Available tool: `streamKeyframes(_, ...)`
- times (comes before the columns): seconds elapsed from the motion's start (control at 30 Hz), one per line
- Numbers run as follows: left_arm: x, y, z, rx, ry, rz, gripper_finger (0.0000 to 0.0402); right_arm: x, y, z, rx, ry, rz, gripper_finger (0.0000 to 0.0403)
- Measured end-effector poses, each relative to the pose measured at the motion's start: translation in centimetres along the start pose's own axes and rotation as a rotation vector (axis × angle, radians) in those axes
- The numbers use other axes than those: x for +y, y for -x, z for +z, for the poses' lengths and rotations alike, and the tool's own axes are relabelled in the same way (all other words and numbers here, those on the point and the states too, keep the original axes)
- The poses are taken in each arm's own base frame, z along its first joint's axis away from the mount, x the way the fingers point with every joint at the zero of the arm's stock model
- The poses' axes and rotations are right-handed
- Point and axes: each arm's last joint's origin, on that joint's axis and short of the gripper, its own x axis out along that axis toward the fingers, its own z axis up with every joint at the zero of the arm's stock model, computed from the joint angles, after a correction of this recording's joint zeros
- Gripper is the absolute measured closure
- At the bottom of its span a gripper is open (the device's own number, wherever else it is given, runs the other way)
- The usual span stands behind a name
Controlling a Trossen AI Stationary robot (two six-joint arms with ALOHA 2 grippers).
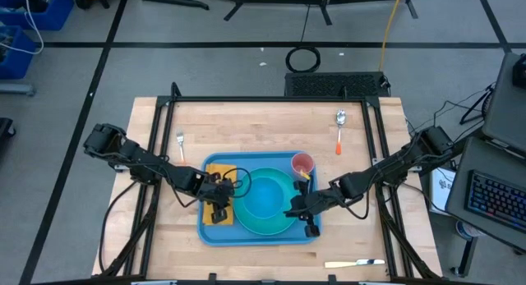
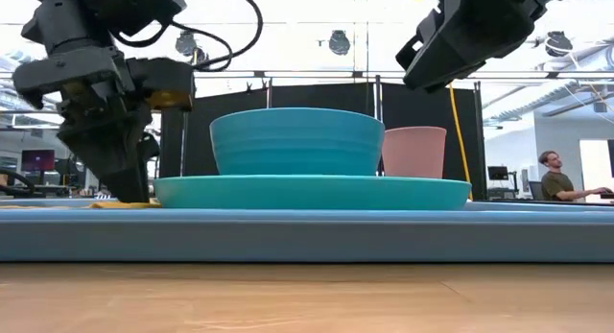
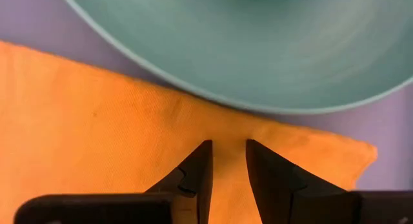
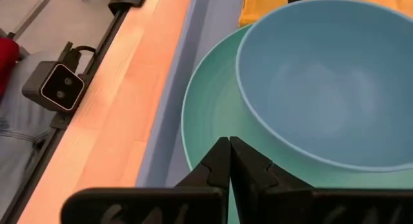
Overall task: Set up tray
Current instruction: Put the yellow napkin on top of the blue tray beside the green plate, then put the fork on top of the yellow napkin
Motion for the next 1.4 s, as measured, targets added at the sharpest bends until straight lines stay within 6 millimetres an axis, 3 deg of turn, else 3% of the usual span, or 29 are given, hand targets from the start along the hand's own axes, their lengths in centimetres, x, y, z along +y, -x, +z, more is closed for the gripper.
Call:
streamKeyframes(0.37, -0.1, 0.1, -0.1, -0.003, 0.014, -0.001, 0.0305, 0.0, 0.0, 0.0, 0.0, 0.011, -0.002, 0.0403)
streamKeyframes(0.63, -1.0, 2.5, -0.3, -0.048, 0.005, -0.035, 0.0305, 0.0, 0.0, 0.0, 0.001, 0.026, -0.003, 0.0403)
streamKeyframes(0.83, -0.3, 5.3, -0.8, -0.129, 0.066, 0.095, 0.0305, 0.0, 0.3, 0.2, -0.01, 0.066, -0.008, 0.0403)
streamKeyframes(1.17, 2.5, 7.9, 0.2, -0.337, 0.197, 0.346, 0.0305, -0.3, 4.7, 2.4, -0.185, 0.201, -0.142, 0.0403)
streamKeyframes(1.4, 6.5, 8.2, 0.6, -0.292, 0.435, 0.522, 0.0305, -1.1, 8.4, 4.0, -0.317, 0.281, -0.184, 0.0403)
